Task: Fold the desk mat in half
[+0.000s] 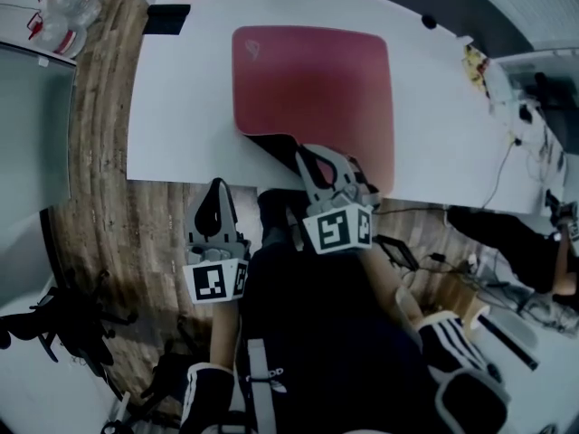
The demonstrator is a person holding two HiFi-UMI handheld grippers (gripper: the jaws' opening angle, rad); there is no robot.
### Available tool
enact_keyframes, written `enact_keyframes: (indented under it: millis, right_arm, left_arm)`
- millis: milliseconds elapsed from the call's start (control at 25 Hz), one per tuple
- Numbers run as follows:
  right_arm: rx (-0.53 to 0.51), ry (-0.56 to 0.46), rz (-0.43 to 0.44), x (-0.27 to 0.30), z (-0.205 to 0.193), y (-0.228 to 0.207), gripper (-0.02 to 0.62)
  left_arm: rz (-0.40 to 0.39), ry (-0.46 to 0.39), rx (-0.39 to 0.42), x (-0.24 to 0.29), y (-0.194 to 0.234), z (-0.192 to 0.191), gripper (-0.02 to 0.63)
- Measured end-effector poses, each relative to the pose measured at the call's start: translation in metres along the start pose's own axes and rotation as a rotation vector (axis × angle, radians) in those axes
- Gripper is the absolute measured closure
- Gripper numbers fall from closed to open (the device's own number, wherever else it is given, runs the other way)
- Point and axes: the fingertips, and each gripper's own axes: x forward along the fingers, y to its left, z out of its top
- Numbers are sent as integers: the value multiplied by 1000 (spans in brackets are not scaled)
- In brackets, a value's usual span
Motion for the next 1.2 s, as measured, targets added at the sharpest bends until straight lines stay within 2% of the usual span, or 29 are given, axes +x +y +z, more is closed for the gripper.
enact_keyframes:
  millis: [120, 240, 400, 640, 760, 1200]
  right_arm:
    - [23, -26, -40, 1, -2, -21, 580]
    - [-27, -11, -43, 0, 2, -45, 580]
    - [-38, -22, -55, 3, 2, -71, 580]
    - [15, -67, -98, 13, -6, -103, 580]
    - [-4, -56, -105, 17, -9, -122, 581]
    - [36, -67, -160, 41, -30, -194, 581]
  left_arm:
    - [2, -13, 19, 4, -3, 7, 603]
    - [7, -22, 28, 9, -7, 14, 603]
    - [9, -26, 32, 20, -16, 22, 603]
    - [5, -41, 48, 39, -29, 33, 603]
    - [9, -41, 56, 49, -32, 36, 603]
    - [18, -56, 80, 95, -46, 50, 603]
